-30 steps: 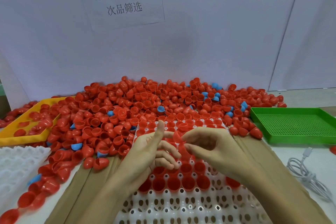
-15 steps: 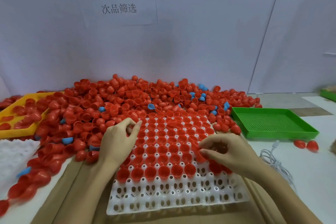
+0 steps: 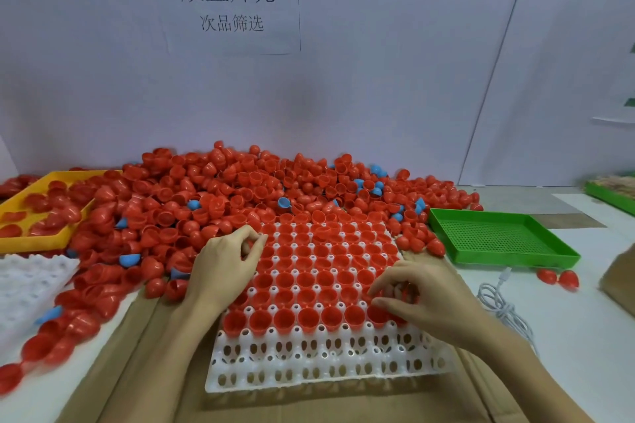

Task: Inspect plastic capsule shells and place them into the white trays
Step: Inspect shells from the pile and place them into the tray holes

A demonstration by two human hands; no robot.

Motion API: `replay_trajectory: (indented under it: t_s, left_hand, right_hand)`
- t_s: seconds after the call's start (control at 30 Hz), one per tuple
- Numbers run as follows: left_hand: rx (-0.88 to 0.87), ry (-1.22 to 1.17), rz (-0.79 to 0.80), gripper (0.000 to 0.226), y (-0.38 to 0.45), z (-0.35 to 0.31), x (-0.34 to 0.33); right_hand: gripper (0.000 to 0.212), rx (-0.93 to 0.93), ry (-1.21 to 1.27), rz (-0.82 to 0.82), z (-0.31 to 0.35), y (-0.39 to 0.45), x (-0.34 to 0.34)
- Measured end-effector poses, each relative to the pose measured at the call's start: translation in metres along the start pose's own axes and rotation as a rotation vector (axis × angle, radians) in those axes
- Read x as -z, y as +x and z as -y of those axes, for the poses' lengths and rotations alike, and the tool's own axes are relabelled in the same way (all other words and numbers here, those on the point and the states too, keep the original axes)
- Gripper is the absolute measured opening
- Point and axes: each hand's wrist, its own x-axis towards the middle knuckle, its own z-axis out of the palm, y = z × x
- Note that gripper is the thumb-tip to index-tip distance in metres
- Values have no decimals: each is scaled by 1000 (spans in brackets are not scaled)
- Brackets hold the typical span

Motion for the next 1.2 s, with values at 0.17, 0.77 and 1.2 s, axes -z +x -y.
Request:
replay_trajectory:
  t_s: [0.17, 0.77, 1.2]
  left_hand:
    - [-23, 60, 51, 16, 0, 0, -1]
    - [-70, 60, 109, 12, 1, 1, -1]
    - [-62, 24, 61, 13, -1, -7, 4]
  right_hand:
    - [35, 10, -47, -2, -1, 2, -2]
    - [29, -81, 204, -45, 6, 109, -33]
    - [13, -124, 321, -178, 4, 127, -29]
